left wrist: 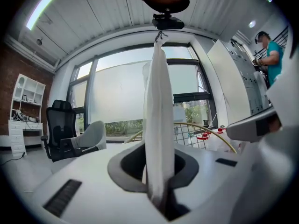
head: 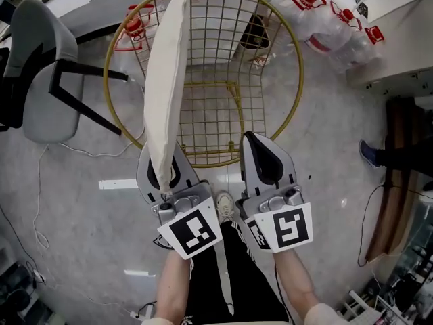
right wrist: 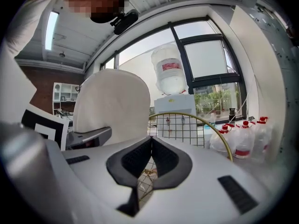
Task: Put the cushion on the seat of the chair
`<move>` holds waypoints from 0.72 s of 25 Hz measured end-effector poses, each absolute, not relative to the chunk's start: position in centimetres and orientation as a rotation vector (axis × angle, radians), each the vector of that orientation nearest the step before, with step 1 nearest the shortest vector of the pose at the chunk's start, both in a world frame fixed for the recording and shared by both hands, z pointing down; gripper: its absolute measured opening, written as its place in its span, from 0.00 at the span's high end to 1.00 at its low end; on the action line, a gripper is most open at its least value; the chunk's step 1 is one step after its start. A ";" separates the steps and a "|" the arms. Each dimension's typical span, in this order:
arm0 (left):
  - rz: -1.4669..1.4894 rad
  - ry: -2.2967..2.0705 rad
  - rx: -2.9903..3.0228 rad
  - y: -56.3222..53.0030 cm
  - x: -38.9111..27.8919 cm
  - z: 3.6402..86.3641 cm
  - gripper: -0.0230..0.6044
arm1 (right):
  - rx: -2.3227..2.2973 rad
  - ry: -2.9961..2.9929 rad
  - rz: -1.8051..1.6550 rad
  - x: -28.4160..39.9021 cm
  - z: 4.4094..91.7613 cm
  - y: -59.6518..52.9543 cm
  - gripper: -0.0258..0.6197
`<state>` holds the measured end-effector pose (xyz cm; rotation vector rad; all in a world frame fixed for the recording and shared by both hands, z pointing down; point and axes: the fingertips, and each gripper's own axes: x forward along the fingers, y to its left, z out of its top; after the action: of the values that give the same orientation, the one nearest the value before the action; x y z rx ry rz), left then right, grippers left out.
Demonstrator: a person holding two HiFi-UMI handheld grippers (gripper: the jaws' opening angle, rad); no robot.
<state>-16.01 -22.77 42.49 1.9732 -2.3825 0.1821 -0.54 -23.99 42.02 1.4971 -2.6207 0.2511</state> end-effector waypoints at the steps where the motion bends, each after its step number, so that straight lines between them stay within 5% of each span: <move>1: 0.191 -2.373 1.973 -22.7 -15.7 43.1 0.88 | 1.500 -2.619 0.263 -0.5 42.5 -23.9 0.94; 18: 0.004 -2.188 1.967 -23.7 -14.4 44.9 0.88 | 1.528 -2.633 0.310 -0.6 41.9 -25.0 0.94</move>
<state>-14.37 -23.71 44.87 1.9673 -2.1883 0.0040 -0.56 -24.95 41.95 1.5282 -2.6331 0.3100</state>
